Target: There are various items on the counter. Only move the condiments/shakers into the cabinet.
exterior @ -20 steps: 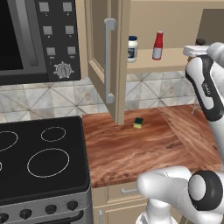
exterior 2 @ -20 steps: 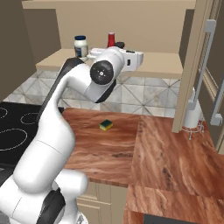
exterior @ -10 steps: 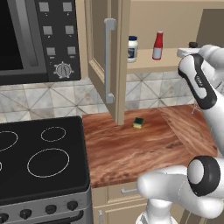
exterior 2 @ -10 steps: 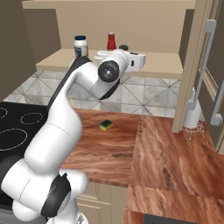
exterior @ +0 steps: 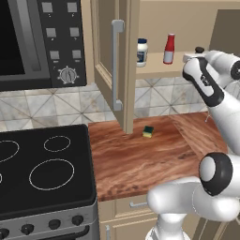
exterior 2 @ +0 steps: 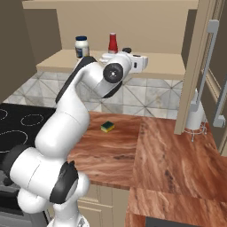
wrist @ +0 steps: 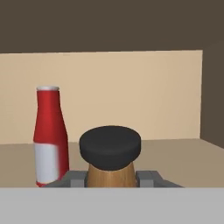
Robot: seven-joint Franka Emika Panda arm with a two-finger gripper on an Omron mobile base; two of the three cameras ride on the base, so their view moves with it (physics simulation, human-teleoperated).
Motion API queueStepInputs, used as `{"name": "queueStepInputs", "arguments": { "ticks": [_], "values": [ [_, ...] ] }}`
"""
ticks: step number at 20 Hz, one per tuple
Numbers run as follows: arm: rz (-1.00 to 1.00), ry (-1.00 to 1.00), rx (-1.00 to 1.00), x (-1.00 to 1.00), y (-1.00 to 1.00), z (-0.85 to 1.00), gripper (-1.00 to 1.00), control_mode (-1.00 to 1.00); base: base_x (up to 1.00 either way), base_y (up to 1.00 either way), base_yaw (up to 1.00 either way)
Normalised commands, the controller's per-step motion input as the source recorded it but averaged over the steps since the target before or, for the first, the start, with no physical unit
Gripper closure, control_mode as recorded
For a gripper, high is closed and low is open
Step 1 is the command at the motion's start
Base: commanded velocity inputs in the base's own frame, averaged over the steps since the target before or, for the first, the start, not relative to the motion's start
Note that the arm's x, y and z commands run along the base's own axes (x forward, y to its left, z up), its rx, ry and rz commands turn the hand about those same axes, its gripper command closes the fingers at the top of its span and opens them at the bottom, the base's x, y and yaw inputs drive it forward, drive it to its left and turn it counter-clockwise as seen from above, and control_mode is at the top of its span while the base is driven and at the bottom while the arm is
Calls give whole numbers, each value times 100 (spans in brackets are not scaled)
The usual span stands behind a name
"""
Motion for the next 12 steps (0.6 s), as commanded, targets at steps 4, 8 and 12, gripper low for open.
{"name": "queueStepInputs", "arguments": {
  "ticks": [4, 8, 12],
  "values": [
    [0, 4, 0, 39, -6, 0, 100, -100, 0, 0, 0],
    [0, 4, 7, 10, -15, 16, 100, -100, 0, 0, 0],
    [0, 2, 5, 2, -11, 22, 100, -100, 0, 0, 0]
  ]
}}
